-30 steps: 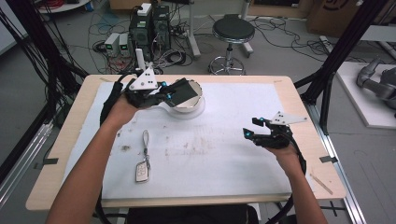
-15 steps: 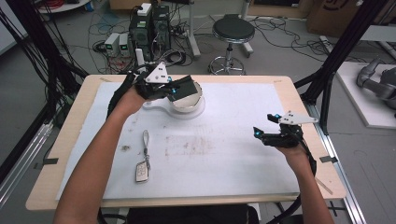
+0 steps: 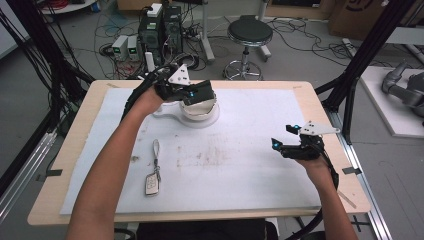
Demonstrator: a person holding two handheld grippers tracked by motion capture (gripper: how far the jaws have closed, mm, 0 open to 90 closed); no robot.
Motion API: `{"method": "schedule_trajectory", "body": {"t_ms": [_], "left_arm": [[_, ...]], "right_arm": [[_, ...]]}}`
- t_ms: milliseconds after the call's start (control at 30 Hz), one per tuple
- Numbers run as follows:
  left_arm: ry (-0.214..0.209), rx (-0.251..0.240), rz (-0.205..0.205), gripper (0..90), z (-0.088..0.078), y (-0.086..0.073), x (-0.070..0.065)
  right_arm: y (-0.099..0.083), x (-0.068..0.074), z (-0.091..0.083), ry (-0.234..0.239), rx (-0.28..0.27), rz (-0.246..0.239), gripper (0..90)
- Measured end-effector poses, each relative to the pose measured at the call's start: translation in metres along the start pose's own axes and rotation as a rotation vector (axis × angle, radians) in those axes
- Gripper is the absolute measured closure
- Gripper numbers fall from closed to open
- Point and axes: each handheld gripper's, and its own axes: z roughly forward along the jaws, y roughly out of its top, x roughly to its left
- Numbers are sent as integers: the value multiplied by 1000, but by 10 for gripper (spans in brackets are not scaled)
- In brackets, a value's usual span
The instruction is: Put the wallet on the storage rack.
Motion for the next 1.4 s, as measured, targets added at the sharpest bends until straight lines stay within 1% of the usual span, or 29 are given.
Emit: {"method": "schedule_trajectory", "body": {"t_ms": [67,100,133,167,200,267,400,500,533,567,633,667,700,733,767,800,833,867,900,933,967,1000,1033,1067,1100,1200,1233,1300,1400], "left_arm": [[2,26,3,769,6,-2,0],[3,36,-7,769,9,-3,-1],[3,36,-7,769,9,-3,-1],[8,49,-10,769,14,-6,-1],[8,49,-10,769,14,-6,-1],[4,68,-16,769,21,-10,-2],[6,82,-9,763,28,-13,-4],[4,77,-12,711,32,-15,-5],[13,61,-51,672,33,-16,-6],[15,65,-66,638,33,-17,-6],[7,77,-73,637,33,-19,-8],[12,84,-74,631,33,-20,-9],[14,87,-90,603,32,-22,-10],[14,87,-90,572,32,-22,-10],[22,71,-133,558,31,-28,-11],[24,65,-158,539,30,-31,-12],[24,65,-158,531,30,-31,-12],[25,61,-203,517,29,-39,-12],[25,61,-203,511,29,-39,-12],[20,58,-218,527,28,-46,-14],[20,58,-218,553,28,-46,-14],[20,60,-200,621,28,-51,-15],[24,50,-189,688,27,-53,-16],[25,46,-182,729,27,-53,-16],[31,44,-163,756,27,-52,-16],[43,44,-119,790,28,-51,-16],[54,43,-107,793,29,-50,-15],[71,22,-111,794,30,-50,-13],[74,6,-107,794,31,-51,-11]], "right_arm": [[0,0,-1,0,-4,-1,221],[0,0,-1,0,-4,8,220],[-1,0,-2,1,-5,9,221],[-1,0,-2,-3,-4,11,220],[-1,0,-2,-3,-4,11,220],[-3,-1,-2,-1,0,12,220],[-4,0,-2,-4,7,13,221],[-5,-1,-2,-5,11,18,222],[-5,-1,-2,-6,10,18,221],[-5,-1,-2,-6,12,20,222],[-5,-2,-2,-7,12,22,222],[-6,-2,-2,-6,12,26,222],[-5,-2,-3,-9,12,29,222],[-5,-2,-3,-9,13,32,222],[-5,-2,-3,-8,12,35,221],[-5,-2,-3,-10,11,33,222],[-5,-2,-3,-11,10,34,222],[-5,-1,-3,-9,10,34,222],[-5,-1,-3,-8,13,33,221],[-5,-1,-2,-7,15,33,222],[-5,-1,-2,-9,14,32,222],[-5,-1,-1,-6,15,34,222],[-5,-1,-1,-6,16,33,221],[-5,0,0,-5,21,39,222],[-5,0,0,-5,20,37,222],[-5,0,1,-7,22,40,222],[-5,-1,1,-9,21,39,222],[-6,-1,0,-7,25,42,222],[-7,-1,0,-6,26,47,222]]}}
